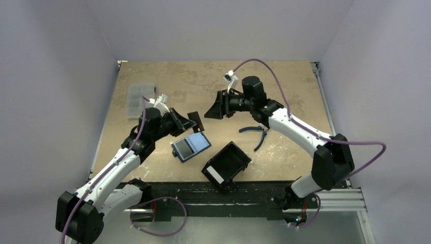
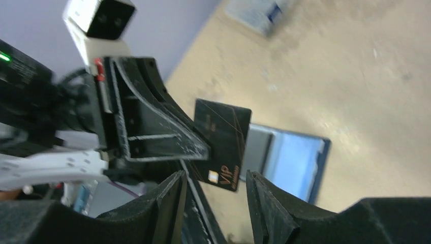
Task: Put the credit cards into the card holder
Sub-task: Insert the credit card into the card holder.
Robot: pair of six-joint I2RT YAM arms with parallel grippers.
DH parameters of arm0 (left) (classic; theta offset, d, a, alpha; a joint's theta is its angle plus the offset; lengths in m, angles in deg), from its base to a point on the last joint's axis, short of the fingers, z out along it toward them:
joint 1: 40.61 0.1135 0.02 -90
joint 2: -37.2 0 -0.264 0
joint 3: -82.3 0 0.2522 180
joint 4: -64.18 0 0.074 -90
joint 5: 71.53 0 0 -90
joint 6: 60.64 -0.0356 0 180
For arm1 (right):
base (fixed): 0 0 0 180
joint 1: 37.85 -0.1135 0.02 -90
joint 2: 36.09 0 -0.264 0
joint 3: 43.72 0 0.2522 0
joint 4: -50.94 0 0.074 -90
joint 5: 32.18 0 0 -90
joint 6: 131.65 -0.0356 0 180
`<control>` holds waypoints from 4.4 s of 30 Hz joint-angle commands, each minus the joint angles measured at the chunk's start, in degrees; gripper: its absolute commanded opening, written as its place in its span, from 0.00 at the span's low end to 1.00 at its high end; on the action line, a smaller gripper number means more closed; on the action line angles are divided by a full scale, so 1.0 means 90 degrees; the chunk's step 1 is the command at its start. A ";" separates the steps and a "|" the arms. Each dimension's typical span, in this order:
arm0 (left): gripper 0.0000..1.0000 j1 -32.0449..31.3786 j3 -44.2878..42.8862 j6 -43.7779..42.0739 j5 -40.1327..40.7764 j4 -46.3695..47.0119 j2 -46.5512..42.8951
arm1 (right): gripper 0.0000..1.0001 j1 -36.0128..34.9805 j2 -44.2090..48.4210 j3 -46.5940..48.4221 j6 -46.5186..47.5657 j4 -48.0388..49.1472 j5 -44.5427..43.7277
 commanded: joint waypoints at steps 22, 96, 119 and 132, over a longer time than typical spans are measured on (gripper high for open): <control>0.00 0.0036 0.0658 -0.0419 0.1064 -0.2244 0.0721 | 0.31 -0.1094 -0.2568 0.0470 0.1266 -0.0954 0.0012; 0.00 0.1183 0.2615 0.0747 -0.0649 0.1752 0.1722 | 0.11 -0.0878 -0.3649 0.0538 0.1300 -0.0481 -0.1018; 0.00 0.1184 0.2875 0.0364 -0.0877 0.3151 0.2241 | 0.10 -0.0880 -0.3778 0.0579 0.1309 -0.0492 -0.0961; 0.00 0.1184 0.2897 0.0421 -0.0951 0.3883 0.2759 | 0.10 -0.0879 -0.3860 0.0607 0.1310 -0.0492 -0.0919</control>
